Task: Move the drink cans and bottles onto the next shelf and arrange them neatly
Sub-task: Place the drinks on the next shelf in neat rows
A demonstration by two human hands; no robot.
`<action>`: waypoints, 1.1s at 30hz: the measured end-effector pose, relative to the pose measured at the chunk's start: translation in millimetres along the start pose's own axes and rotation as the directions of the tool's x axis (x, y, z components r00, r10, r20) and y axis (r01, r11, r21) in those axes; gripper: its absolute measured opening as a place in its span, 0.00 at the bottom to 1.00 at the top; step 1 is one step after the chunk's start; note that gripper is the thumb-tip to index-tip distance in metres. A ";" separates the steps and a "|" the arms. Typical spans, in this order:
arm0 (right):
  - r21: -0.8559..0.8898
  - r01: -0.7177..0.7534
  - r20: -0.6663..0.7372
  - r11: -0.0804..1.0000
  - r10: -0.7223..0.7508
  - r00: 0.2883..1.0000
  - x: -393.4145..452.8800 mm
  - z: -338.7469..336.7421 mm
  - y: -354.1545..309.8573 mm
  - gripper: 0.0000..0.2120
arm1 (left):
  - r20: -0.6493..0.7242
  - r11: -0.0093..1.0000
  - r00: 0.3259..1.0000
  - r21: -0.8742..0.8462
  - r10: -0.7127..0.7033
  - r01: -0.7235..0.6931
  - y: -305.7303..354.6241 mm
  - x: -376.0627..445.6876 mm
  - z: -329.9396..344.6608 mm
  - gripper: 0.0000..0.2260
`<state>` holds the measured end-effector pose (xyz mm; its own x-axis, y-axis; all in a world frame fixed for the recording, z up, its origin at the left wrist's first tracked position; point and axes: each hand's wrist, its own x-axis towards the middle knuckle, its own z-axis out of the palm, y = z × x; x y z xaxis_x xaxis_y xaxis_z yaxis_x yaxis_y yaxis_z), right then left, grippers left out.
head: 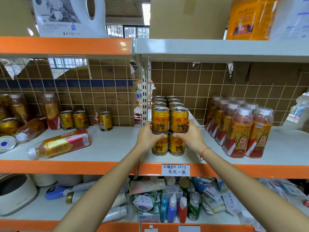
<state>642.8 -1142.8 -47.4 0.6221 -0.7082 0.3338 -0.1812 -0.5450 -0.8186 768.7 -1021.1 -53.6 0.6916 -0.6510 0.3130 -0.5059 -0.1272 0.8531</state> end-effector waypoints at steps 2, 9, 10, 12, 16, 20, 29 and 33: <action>-0.005 -0.003 0.002 1.000 0.003 1.000 0.3 0.2 -0.2 0.31 | 0.000 1.000 1.000 -0.001 0.004 -0.004 0.4 -0.6 0.4 0.33; -0.009 -0.011 -0.006 1.000 0.011 1.000 0.5 0.7 -0.7 0.32 | -0.005 1.000 1.000 -0.008 0.000 0.000 0.6 -0.8 1.5 0.33; -0.011 -0.011 -0.008 1.000 0.010 1.000 0.3 0.8 -0.9 0.32 | -0.005 1.000 1.000 -0.007 -0.002 0.002 -0.2 -0.5 1.4 0.34; -0.019 -0.014 -0.010 1.000 0.014 1.000 0.4 1.2 -2.1 0.32 | -0.005 1.000 1.000 -0.003 -0.005 0.005 -1.3 -0.3 1.7 0.34; -0.031 -0.020 -0.009 0.999 0.020 1.000 0.7 0.7 -3.0 0.32 | -0.006 1.000 1.000 0.000 -0.006 0.006 -1.4 0.5 2.2 0.35; -0.027 -0.025 -0.012 0.999 0.024 1.000 0.7 0.9 -3.0 0.32 | -0.001 1.000 1.000 0.000 -0.013 0.013 0.3 0.2 1.5 0.35; 0.002 -0.023 0.008 1.000 0.023 1.000 -2.9 0.4 -4.1 0.32 | 0.026 1.000 1.000 0.002 -0.010 0.010 2.8 -2.1 -0.4 0.34; 0.012 -0.019 0.017 1.000 0.019 1.000 -6.9 -1.3 -8.0 0.32 | 0.098 1.000 0.995 -0.005 -0.020 0.020 7.7 -3.5 -3.4 0.34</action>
<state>639.0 -1134.1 -42.6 0.6314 -0.7108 0.3100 -0.1843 -0.5259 -0.8304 764.1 -1017.2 -46.7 0.6473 -0.7188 0.2537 -0.4893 -0.1366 0.8614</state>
